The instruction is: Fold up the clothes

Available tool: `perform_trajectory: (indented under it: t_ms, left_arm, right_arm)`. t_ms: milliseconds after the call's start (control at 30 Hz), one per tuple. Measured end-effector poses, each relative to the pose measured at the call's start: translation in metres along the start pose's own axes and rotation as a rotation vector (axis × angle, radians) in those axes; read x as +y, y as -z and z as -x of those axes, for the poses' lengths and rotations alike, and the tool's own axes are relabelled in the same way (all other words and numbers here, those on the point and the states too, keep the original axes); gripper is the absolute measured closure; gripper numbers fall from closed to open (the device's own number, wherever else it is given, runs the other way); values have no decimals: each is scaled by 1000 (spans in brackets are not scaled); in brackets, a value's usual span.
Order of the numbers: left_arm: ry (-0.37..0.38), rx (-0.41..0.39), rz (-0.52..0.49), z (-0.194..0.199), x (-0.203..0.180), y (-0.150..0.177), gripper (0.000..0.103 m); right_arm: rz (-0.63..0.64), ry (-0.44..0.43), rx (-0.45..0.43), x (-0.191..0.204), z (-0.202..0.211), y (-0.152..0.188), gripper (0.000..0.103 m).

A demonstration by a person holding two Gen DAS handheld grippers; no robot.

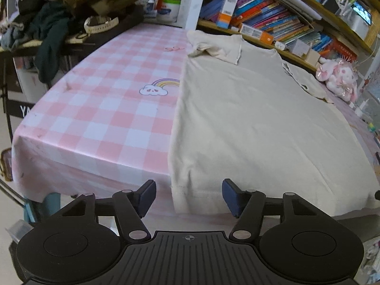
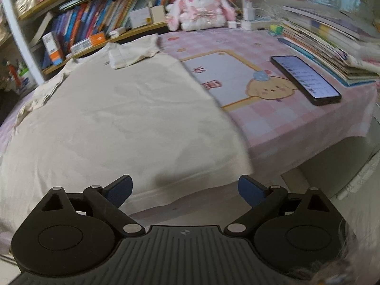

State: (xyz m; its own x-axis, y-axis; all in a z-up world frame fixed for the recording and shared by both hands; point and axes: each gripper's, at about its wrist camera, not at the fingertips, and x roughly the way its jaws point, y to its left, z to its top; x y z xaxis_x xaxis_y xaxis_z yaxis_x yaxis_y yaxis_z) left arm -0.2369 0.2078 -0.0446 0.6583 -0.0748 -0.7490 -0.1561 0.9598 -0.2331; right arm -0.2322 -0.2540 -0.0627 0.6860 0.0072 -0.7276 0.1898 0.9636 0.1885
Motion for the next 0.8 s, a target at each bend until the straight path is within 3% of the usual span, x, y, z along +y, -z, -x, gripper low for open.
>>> perform_trajectory:
  t_ms: [200, 300, 500, 533, 567, 600, 667, 700, 733, 767, 800]
  left_arm:
    - [144, 72, 136, -11, 24, -12, 40]
    - [185, 108, 191, -19, 35, -16, 40]
    - [218, 145, 322, -33, 51, -20, 42]
    - [221, 152, 335, -35, 53, -20, 43]
    - [215, 160, 339, -35, 53, -20, 46]
    - [209, 169, 344, -36, 53, -20, 61]
    - [216, 177, 363, -34, 54, -19, 80]
    - [224, 176, 369, -31, 54, -19, 93]
    - [231, 171, 366, -26, 53, -20, 97]
    - [238, 166, 362, -22, 52, -21, 98]
    - [247, 159, 361, -17, 51, -22, 98]
  right_arm:
    - [-35, -5, 3, -41, -3, -21, 12]
    - [-48, -30, 51, -64, -11, -36, 14]
    - [-65, -120, 182, -85, -36, -55, 30]
    - [-71, -137, 200, -86, -40, -57, 37]
    - [-77, -153, 218, -87, -43, -59, 42]
    - [-85, -164, 239, -87, -46, -61, 48]
    - [-118, -190, 280, -89, -50, -62, 54]
    - [-145, -213, 297, -93, -50, -64, 67]
    - [-175, -243, 316, -97, -48, -64, 84]
    - [-194, -267, 329, -100, -44, -65, 95]
    - [-194, -282, 333, -102, -39, -67, 97]
